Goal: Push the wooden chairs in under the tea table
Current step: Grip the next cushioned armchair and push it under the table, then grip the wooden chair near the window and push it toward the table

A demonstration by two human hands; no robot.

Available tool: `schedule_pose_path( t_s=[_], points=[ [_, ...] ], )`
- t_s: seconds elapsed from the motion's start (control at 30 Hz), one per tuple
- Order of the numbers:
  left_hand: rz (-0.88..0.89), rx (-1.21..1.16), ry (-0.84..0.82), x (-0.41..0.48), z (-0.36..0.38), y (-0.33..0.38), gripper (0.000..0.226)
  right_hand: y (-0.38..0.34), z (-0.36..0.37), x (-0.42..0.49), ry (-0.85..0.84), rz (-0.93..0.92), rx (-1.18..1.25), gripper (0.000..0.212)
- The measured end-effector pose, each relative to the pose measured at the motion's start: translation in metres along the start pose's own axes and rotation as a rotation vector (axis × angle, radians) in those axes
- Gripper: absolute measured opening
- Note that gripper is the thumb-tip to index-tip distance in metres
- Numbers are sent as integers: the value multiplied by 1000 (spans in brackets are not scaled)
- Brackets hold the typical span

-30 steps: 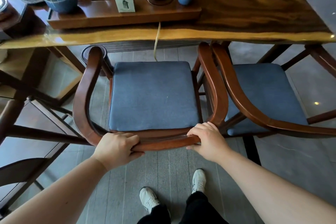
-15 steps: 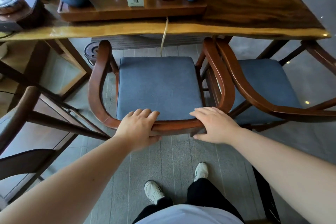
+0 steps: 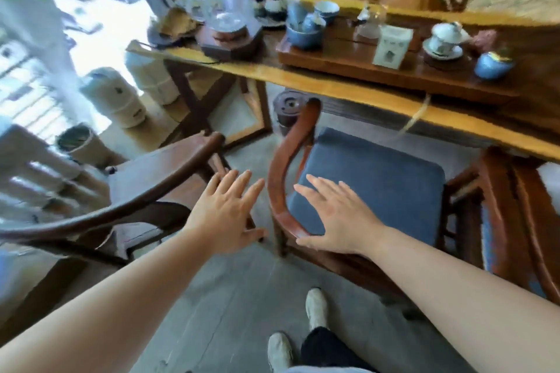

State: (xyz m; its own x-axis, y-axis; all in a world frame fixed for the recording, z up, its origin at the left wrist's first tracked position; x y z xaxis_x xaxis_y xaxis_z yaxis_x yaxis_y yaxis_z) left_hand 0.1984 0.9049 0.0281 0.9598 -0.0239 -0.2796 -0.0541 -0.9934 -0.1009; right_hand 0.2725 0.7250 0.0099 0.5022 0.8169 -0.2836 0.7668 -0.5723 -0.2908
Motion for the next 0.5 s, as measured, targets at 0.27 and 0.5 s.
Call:
schedule_pose_path(
  t_s=[0.27,0.5],
  points=[
    [-331,-20,-49,-52,-8,-93,94,-42,-31,86,-21,-268,-71,97],
    [-519,-98,-43,-94,6,-145,92,-77,-32,141,-81,-380,-121,94]
  ],
)
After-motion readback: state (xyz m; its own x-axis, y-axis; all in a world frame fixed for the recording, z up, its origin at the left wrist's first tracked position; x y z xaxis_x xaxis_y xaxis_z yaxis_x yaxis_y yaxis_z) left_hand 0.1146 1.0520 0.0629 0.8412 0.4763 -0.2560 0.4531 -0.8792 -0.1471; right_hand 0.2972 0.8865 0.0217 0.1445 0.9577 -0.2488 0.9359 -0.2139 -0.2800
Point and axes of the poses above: each hand's wrist, its own x-axis towards the middle knuckle, its own z-axis out of the palm, y = z × x, the point moved 6 cm from there along x, towards the middle knuckle, and after that the axes turned 9 degrees about -y, right-handed, at the moved point
